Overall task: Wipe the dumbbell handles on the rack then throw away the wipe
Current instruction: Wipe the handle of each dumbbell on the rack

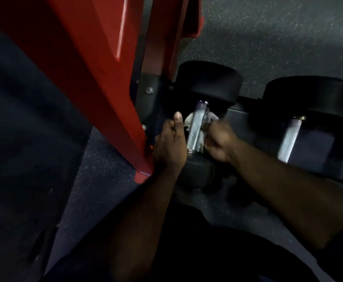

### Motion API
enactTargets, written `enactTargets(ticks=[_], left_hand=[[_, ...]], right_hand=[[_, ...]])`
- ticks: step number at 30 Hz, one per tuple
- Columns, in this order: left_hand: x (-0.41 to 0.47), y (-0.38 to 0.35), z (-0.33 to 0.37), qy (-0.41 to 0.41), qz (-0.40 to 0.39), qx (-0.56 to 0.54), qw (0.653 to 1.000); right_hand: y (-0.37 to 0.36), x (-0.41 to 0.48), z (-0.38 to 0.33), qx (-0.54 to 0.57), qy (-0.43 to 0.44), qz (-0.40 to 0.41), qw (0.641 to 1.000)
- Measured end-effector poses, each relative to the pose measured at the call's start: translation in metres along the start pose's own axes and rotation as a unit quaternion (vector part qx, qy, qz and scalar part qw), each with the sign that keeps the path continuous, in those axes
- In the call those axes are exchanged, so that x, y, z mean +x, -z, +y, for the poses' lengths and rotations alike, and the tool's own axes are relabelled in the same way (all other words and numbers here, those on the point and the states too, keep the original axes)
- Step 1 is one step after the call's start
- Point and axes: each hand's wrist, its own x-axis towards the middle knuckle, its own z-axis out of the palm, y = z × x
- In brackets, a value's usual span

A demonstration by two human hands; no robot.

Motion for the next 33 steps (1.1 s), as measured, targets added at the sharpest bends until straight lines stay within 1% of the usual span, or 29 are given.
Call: enactTargets(ticks=[1, 2, 3, 4, 5, 6, 7, 8, 9, 10, 11, 14, 15, 17, 18, 19, 20, 22, 23, 24, 26, 27, 28, 29, 31, 32, 33], left_hand=[[-0.001, 0.001, 0.0, 0.001, 0.0, -0.002, 1.0], [-0.001, 0.002, 0.001, 0.0, -0.001, -0.009, 1.0], [-0.003, 0.003, 0.001, 0.002, 0.001, -0.016, 1.0], [-0.004, 0.003, 0.003, 0.002, 0.009, -0.025, 1.0], [-0.004, 0.004, 0.004, 0.002, 0.014, -0.033, 0.999], [-0.005, 0.004, 0.005, 0.004, 0.018, -0.041, 0.999], [-0.005, 0.005, 0.004, 0.003, 0.023, -0.053, 0.998], [-0.004, 0.006, 0.005, -0.001, 0.032, -0.065, 0.997], [-0.005, 0.006, 0.004, -0.003, 0.036, -0.074, 0.997], [-0.005, 0.005, 0.002, -0.009, 0.043, -0.08, 0.996], [-0.005, 0.005, 0.002, -0.015, 0.047, -0.084, 0.995], [-0.004, 0.002, 0.001, -0.016, 0.052, -0.087, 0.995], [-0.003, 0.002, 0.001, -0.017, 0.048, -0.085, 0.995], [-0.002, 0.003, 0.0, -0.018, 0.046, -0.076, 0.996], [-0.002, 0.003, 0.0, -0.018, 0.044, -0.072, 0.996], [-0.002, 0.003, 0.0, -0.017, 0.038, -0.068, 0.997], [-0.002, 0.003, -0.001, -0.016, 0.034, -0.066, 0.997], [-0.002, 0.003, -0.001, -0.015, 0.031, -0.065, 0.997], [-0.002, 0.003, -0.002, -0.014, 0.031, -0.064, 0.997], [-0.001, 0.002, -0.003, -0.016, 0.031, -0.063, 0.997], [0.001, 0.002, -0.004, -0.022, 0.03, -0.064, 0.997], [0.001, 0.001, -0.005, -0.024, 0.03, -0.064, 0.997], [0.002, 0.001, -0.005, -0.026, 0.028, -0.063, 0.997], [0.002, 0.002, -0.004, -0.027, 0.026, -0.062, 0.997], [0.002, 0.002, -0.004, -0.026, 0.024, -0.058, 0.998], [0.003, 0.001, -0.005, -0.024, 0.024, -0.056, 0.998], [0.003, 0.001, -0.006, -0.022, 0.024, -0.054, 0.998]], right_hand=[[0.002, -0.007, 0.014, -0.059, 0.003, -0.009, 0.998], [0.006, -0.013, 0.021, -0.163, 0.018, -0.006, 0.986], [0.014, -0.02, 0.026, -0.273, 0.041, -0.007, 0.961], [0.019, -0.026, 0.023, -0.386, 0.077, 0.014, 0.919], [0.025, -0.031, 0.018, -0.476, 0.14, 0.057, 0.866], [0.027, -0.038, 0.011, -0.52, 0.216, 0.079, 0.823], [0.024, -0.045, 0.003, -0.528, 0.288, 0.058, 0.797], [0.022, -0.045, -0.004, -0.531, 0.358, 0.018, 0.768], [0.021, -0.039, -0.011, -0.55, 0.432, -0.03, 0.714], [0.022, -0.026, -0.018, -0.599, 0.492, -0.057, 0.629], [0.022, -0.01, -0.024, -0.645, 0.517, -0.078, 0.557], [0.03, 0.019, -0.025, -0.789, 0.437, -0.1, 0.421], [0.033, 0.019, -0.018, -0.798, 0.434, -0.133, 0.396], [0.036, 0.011, -0.005, -0.772, 0.44, -0.24, 0.391], [0.038, 0.009, -0.006, -0.756, 0.46, -0.264, 0.384], [0.04, 0.01, -0.012, -0.76, 0.47, -0.258, 0.367], [0.039, 0.014, -0.018, -0.768, 0.469, -0.23, 0.371], [0.032, 0.019, -0.033, -0.789, 0.433, -0.141, 0.413], [0.027, 0.019, -0.029, -0.805, 0.412, -0.115, 0.411], [0.021, 0.02, -0.02, -0.815, 0.408, -0.103, 0.399], [0.013, 0.017, 0.002, -0.825, 0.406, -0.159, 0.36], [0.011, 0.017, 0.006, -0.82, 0.406, -0.189, 0.358], [0.009, 0.018, 0.001, -0.811, 0.413, -0.192, 0.367], [0.005, 0.02, -0.01, -0.799, 0.431, -0.171, 0.383], [-0.004, 0.026, -0.021, -0.786, 0.441, -0.093, 0.423], [-0.008, 0.027, -0.019, -0.785, 0.44, -0.068, 0.43], [-0.011, 0.027, -0.013, -0.779, 0.451, -0.061, 0.431]])
